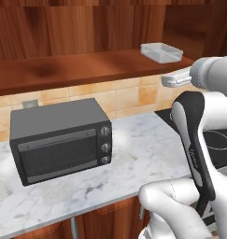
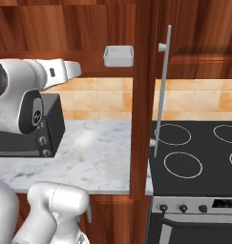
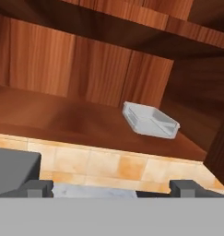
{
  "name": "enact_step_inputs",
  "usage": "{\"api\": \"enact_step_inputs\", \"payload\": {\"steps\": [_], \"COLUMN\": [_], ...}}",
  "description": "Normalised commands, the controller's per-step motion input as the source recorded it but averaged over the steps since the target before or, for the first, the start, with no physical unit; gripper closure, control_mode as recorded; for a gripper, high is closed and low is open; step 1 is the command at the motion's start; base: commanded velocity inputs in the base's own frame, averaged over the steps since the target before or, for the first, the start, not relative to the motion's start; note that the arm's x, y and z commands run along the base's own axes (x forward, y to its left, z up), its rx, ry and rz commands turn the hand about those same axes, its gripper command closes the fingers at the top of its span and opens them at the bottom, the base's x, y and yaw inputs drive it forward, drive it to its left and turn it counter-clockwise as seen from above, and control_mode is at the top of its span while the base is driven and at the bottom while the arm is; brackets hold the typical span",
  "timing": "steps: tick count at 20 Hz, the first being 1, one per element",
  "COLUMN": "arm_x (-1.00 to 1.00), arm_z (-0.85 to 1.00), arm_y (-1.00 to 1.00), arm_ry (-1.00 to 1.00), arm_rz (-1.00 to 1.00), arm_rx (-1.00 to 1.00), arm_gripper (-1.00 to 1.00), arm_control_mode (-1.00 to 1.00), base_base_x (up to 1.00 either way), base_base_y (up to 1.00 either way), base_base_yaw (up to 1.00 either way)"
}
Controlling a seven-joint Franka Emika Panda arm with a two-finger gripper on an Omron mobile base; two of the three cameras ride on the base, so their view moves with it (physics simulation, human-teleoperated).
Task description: Retrieve the tupperware and aluminum foil from the cabinet and place them on the dining counter near the plate with lemon wedge and fish to prepare for storing leftovers.
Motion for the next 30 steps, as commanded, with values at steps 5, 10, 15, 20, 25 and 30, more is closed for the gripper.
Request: {"api": "enact_step_inputs", "payload": {"steps": [5, 10, 15, 20, 25, 30], "arm_x": [0.27, 0.46, 0.52, 0.65, 0.74, 0.77], "arm_z": [0.2, 0.17, 0.09, 0.0, 0.0, -0.09], "arm_y": [-0.12, -0.2, -0.12, -0.13, -0.15, -0.06], "arm_ry": [0.0, 0.0, 0.0, 0.0, 0.04, 0.09], "arm_rz": [-0.03, -0.03, 0.0, 0.0, 0.0, 0.0], "arm_rx": [0.01, 0.03, 0.07, 0.08, 0.05, 0.02], "arm_gripper": [-1.0, -1.0, -1.0, -1.0, -1.0, -1.0], "arm_control_mode": [-1.0, -1.0, -1.0, -1.0, -1.0, -1.0], "base_base_x": [0.0, 0.0, 0.0, 0.0, 0.0, 0.0], "base_base_y": [0.0, 0.0, 0.0, 0.0, 0.0, 0.0], "base_base_yaw": [0.0, 0.0, 0.0, 0.0, 0.0, 0.0]}}
